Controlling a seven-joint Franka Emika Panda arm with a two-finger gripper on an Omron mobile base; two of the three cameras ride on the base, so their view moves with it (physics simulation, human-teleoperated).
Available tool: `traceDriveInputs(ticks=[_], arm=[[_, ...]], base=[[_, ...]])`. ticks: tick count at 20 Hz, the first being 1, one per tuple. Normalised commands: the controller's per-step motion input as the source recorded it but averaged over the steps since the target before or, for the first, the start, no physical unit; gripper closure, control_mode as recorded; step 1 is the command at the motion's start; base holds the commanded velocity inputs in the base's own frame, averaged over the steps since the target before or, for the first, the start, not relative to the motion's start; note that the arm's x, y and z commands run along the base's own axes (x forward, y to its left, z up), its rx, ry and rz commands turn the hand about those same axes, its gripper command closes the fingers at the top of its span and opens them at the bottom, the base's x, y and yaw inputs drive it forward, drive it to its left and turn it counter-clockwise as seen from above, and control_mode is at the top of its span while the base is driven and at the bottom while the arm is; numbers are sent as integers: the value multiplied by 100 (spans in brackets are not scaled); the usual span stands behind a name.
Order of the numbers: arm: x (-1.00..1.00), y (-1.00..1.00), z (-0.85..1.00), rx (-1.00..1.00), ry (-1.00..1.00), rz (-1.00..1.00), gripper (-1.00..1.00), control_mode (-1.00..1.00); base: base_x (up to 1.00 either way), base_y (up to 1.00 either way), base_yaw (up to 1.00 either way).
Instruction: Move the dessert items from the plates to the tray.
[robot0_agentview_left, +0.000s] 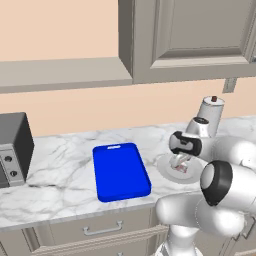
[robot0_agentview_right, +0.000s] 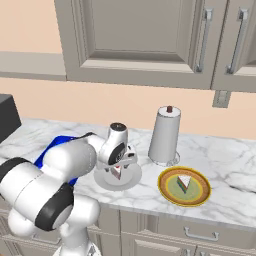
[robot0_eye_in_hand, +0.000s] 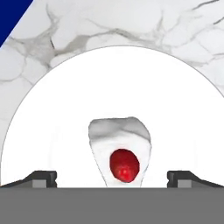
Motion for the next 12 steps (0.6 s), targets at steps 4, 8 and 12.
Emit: traceDriveInputs(ticks=[4, 8, 12], arm=[[9, -1, -2, 0, 0, 1, -100, -100], [2, 0, -12, 0, 3, 1, -100, -100], [0, 0, -36, 0, 5, 1, -100, -100]], base=[[0, 0, 0], [0, 0, 0], [0, 0, 0]])
